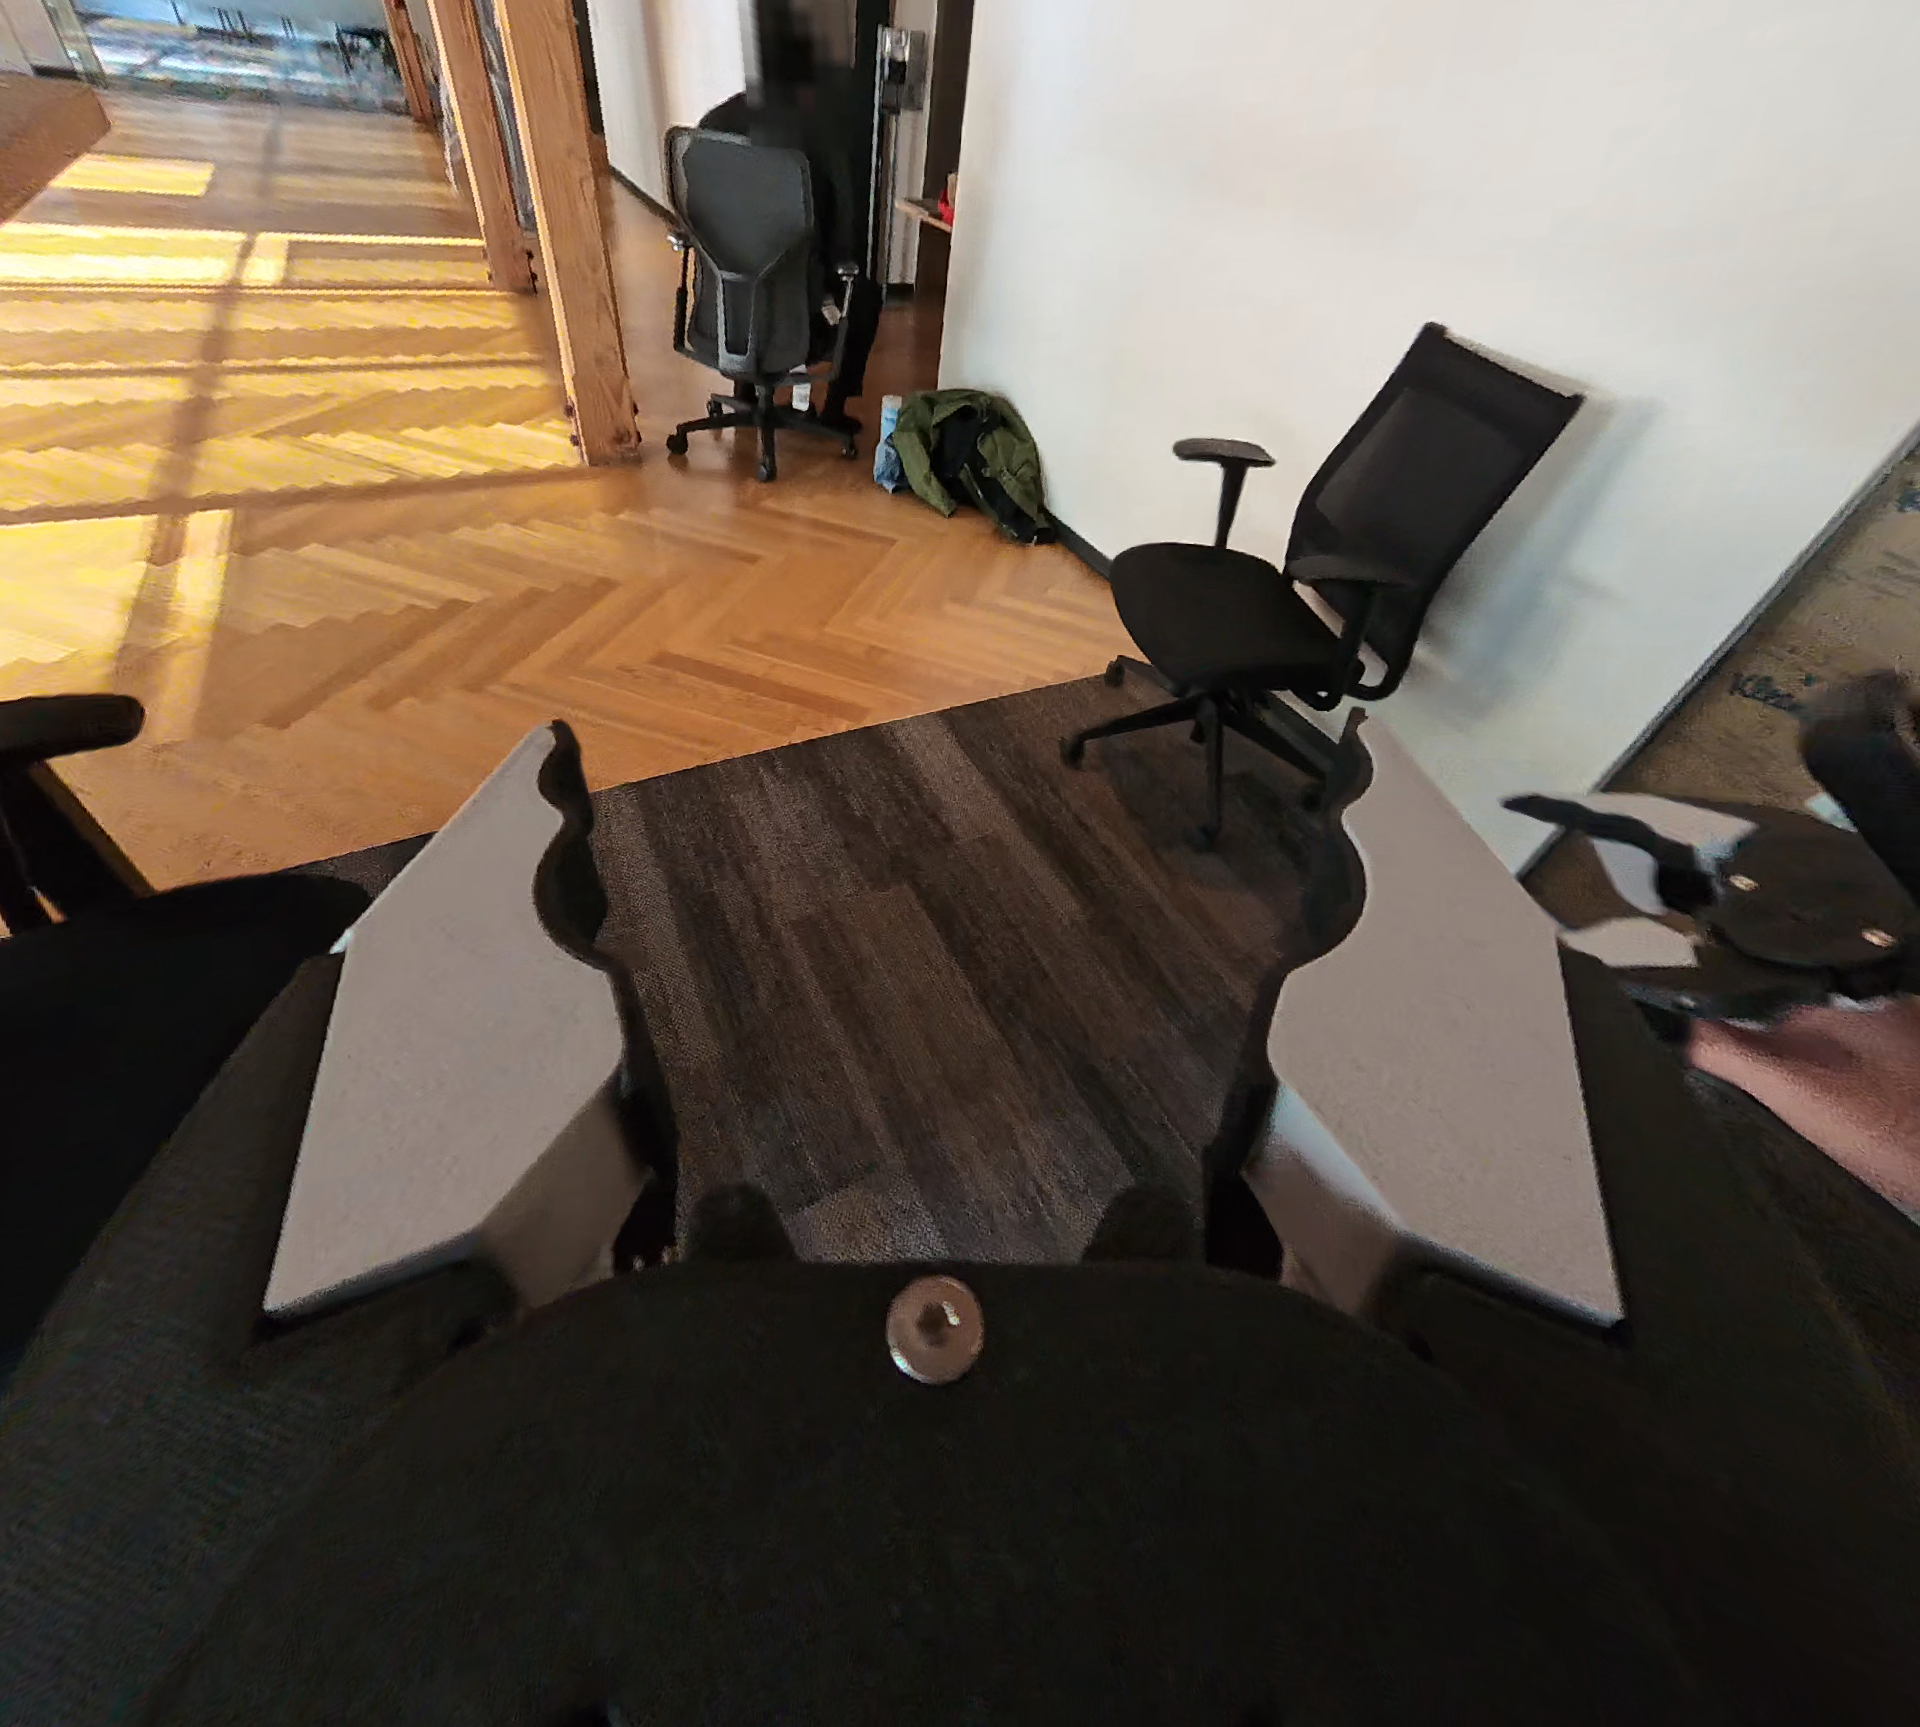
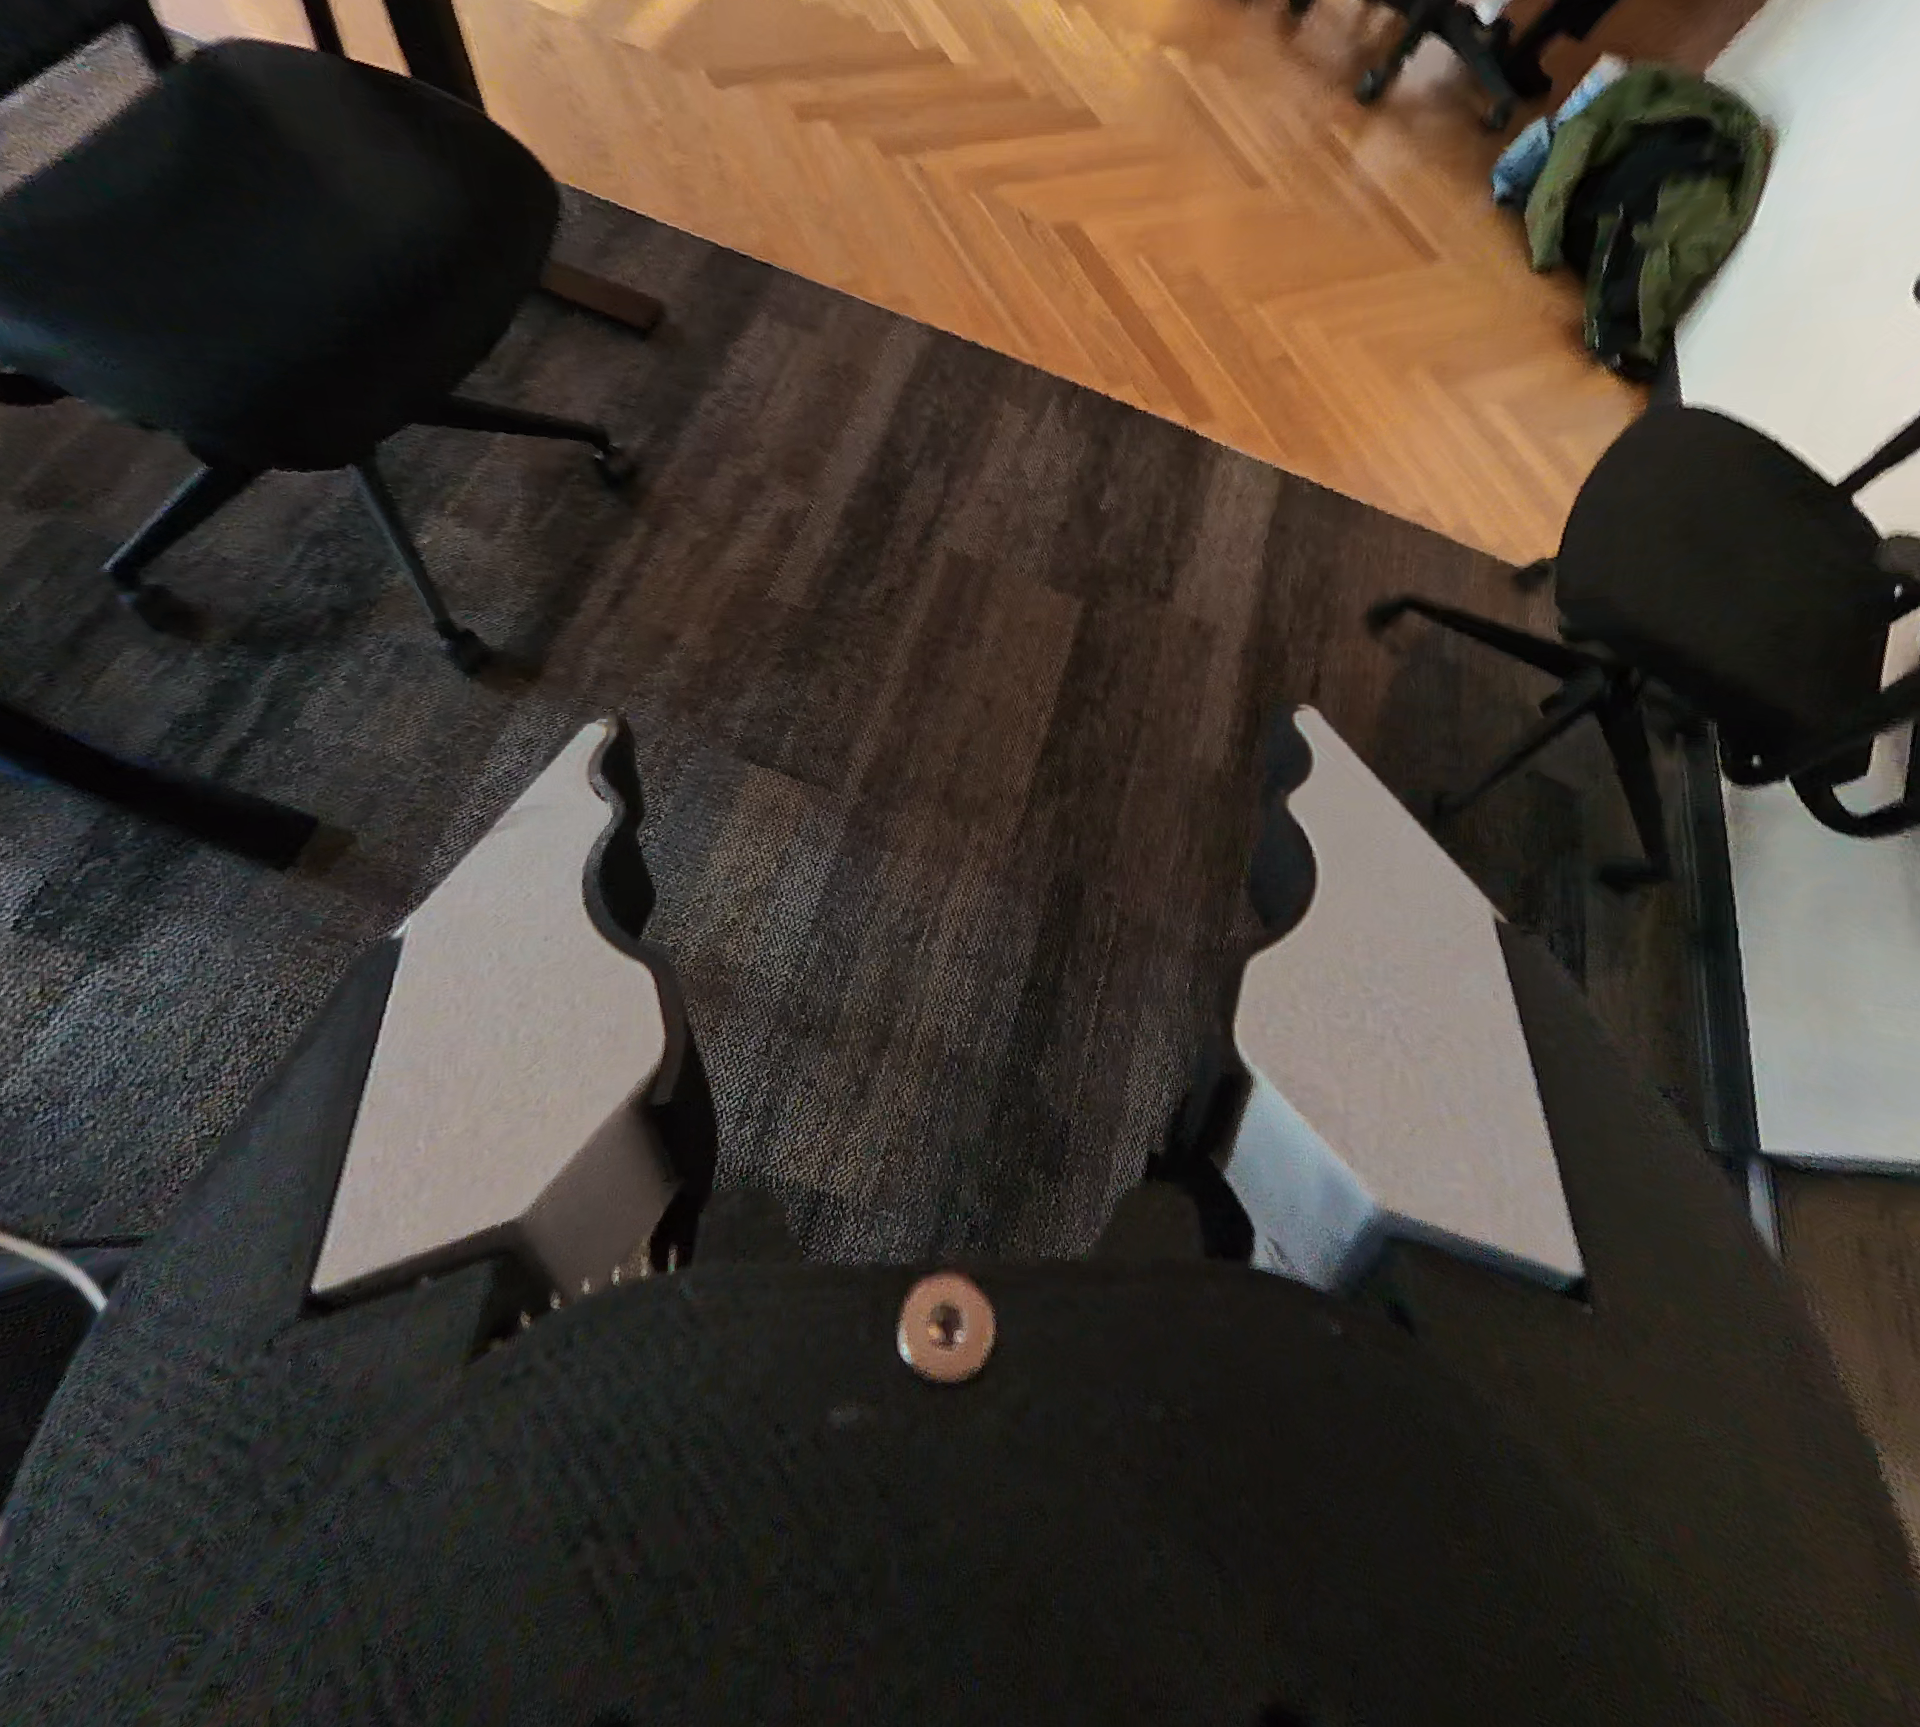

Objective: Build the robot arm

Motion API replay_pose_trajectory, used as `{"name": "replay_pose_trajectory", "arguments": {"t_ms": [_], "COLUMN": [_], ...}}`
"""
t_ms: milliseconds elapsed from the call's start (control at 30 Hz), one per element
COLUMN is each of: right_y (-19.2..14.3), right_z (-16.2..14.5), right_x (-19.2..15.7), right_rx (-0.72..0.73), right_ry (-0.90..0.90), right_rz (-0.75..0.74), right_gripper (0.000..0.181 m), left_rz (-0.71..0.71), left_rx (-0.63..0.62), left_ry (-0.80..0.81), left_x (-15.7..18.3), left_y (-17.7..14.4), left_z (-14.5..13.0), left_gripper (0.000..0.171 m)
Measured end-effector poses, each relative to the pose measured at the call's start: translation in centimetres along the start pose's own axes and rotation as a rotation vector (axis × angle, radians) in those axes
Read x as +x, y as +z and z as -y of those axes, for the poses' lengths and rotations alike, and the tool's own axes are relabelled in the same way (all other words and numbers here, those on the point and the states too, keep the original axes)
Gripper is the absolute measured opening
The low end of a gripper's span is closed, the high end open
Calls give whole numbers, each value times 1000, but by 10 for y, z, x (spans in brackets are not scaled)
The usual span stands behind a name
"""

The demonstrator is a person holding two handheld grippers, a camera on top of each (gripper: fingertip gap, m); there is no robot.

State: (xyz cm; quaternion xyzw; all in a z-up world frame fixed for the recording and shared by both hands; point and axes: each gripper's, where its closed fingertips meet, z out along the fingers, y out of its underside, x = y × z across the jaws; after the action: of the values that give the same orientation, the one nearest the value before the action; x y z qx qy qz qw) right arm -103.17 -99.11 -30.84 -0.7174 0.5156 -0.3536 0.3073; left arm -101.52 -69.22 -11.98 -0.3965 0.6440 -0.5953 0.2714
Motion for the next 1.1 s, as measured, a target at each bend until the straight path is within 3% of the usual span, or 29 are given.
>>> {"name": "replay_pose_trajectory", "arguments": {"t_ms": [133,233,333,433,500,567,633,733,833,967,1100], "right_y": [56,108,174,254,315,367,411,482,533,568,576], "right_z": [-6,-12,15,74,129,196,275,366,432,508,568], "right_x": [54,76,94,124,150,158,156,123,51,-59,-161], "right_rx": [-64,-135,-142,-109,-74,-81,29,132,149,286,306], "right_ry": [36,96,134,-35,-121,-143,-208,-351,-438,-486,-419], "right_rz": [-63,-60,9,49,64,155,221,319,486,690,937], "right_gripper": [119,119,119,118,117,118,115,111,115,115,119], "left_rz": [42,68,124,153,223,280,328,496,561,625,672], "left_rx": [-45,-38,-49,-26,15,13,53,105,49,18,27], "left_ry": [53,67,47,-32,-48,-92,-79,-38,-118,-122,-88], "left_x": [-53,-87,-124,-157,-187,-214,-237,-280,-311,-363,-423], "left_y": [102,168,232,288,317,340,352,352,356,355,359], "left_z": [32,46,45,44,51,65,88,107,99,101,128], "left_gripper": [144,146,149,143,135,136,135,139,144,144,140]}}
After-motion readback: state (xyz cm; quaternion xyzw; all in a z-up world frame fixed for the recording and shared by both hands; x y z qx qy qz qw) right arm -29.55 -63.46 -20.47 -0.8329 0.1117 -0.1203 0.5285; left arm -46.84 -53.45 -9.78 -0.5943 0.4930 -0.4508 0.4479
